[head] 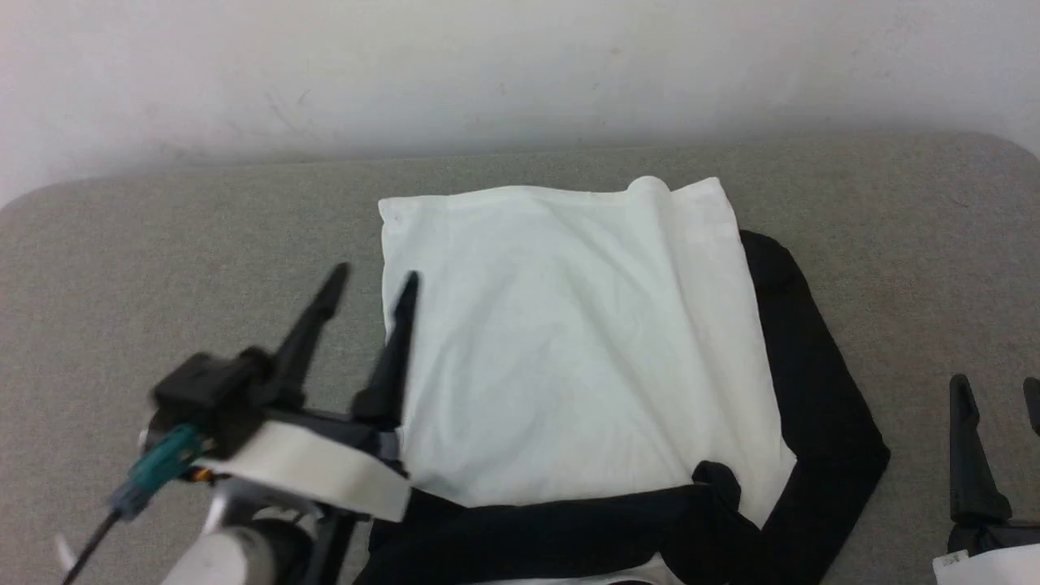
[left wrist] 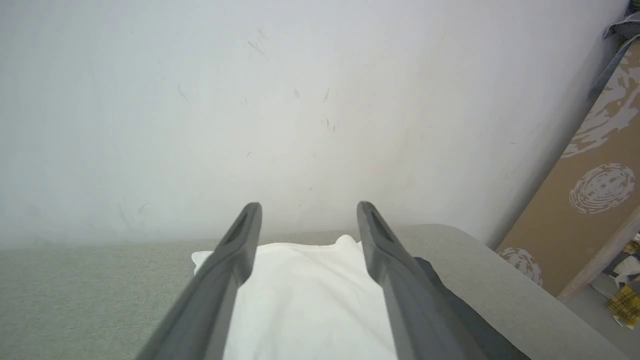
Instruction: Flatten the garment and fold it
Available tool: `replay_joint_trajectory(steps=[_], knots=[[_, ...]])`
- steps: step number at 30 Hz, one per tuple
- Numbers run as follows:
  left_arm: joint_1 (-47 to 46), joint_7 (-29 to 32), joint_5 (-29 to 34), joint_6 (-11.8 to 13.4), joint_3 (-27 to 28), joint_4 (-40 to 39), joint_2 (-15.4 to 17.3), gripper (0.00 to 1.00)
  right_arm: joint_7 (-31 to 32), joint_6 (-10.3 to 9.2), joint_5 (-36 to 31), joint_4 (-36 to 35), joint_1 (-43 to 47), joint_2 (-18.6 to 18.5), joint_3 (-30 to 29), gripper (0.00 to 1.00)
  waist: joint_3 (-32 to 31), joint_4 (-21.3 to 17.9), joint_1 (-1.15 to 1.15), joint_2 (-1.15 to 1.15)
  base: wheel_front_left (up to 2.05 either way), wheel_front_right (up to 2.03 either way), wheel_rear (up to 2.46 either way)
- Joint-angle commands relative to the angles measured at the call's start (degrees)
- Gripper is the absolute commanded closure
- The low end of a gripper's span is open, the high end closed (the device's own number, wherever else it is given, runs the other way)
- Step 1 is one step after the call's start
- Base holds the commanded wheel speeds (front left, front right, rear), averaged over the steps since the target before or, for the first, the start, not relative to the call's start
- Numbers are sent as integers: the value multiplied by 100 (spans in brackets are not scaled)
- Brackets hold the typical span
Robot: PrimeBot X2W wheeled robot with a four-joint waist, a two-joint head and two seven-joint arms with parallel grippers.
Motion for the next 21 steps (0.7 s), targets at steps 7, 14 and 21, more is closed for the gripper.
replay_joint_trajectory(steps=[7, 14, 21], knots=[[1594, -1334, -182, 420, 1396, -349, 390, 0, 9, -5, 3, -25, 158, 15, -56, 0, -81, -2, 0, 0, 0, 0, 0], [2691, -1793, 157, 509, 1517, 0, 421, 0, -4, -5, 66, 34, 305, 15, 2, 0, -126, 79, 0, 0, 0, 0, 0], [2748, -1906, 290, 260, 1361, 194, 8, 0, -71, -5, 132, 186, 395, 15, 69, 0, -134, 128, 0, 0, 0, 0, 0]])
